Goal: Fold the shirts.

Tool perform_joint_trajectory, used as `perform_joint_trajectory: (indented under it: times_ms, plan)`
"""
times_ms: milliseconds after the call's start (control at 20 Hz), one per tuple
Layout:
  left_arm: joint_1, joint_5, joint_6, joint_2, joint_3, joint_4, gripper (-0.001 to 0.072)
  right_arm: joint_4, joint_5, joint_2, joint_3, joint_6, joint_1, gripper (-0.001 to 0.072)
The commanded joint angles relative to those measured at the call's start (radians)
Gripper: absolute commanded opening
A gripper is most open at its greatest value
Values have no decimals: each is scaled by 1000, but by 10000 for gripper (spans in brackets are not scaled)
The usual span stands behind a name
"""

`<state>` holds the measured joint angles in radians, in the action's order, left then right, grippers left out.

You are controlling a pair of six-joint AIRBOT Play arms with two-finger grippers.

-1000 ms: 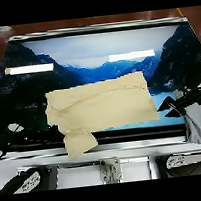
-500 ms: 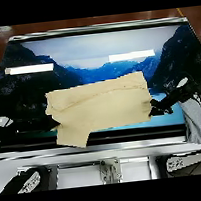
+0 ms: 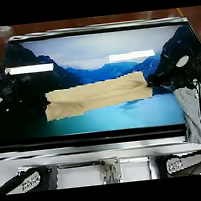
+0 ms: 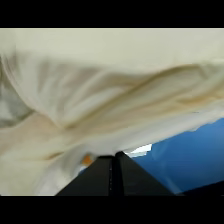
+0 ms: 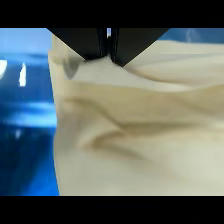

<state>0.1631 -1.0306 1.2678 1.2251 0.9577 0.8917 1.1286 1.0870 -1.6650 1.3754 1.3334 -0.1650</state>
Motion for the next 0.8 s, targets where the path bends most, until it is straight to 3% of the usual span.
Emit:
perform_joint_trajectory:
  times_ms: [0, 250, 300, 350, 400, 450, 550, 600, 650, 750]
  plan:
    - [1, 18, 4, 198, 184, 6, 38, 7, -125, -114, 187, 65, 57, 59]
    - [-2, 16, 141, 439, 312, 5, 39, 6, -122, -287, 303, 122, 92, 61]
    - [-1, 13, 143, 463, 313, 5, 84, 5, -118, -304, 303, 122, 92, 89]
    - [0, 10, 143, 478, 313, 6, 255, 5, -119, -310, 303, 122, 92, 201]
    - [3, 9, 143, 482, 313, 6, 499, 6, -120, -307, 304, 115, 90, 424]
    - [10, 0, 140, 481, 316, 6, 572, 5, -119, -298, 306, 88, 83, 511]
    - [36, -51, 140, 480, 342, 6, 571, 14, -125, -262, 306, 68, 60, 511]
    - [48, -85, 139, 480, 359, 6, 571, 19, -128, -249, 306, 69, 44, 530]
    - [57, -115, 139, 479, 372, 6, 570, 17, -132, -245, 306, 74, 26, 611]
    - [57, -157, 128, 473, 387, 6, 570, -11, -106, -260, 306, 101, -9, 624]
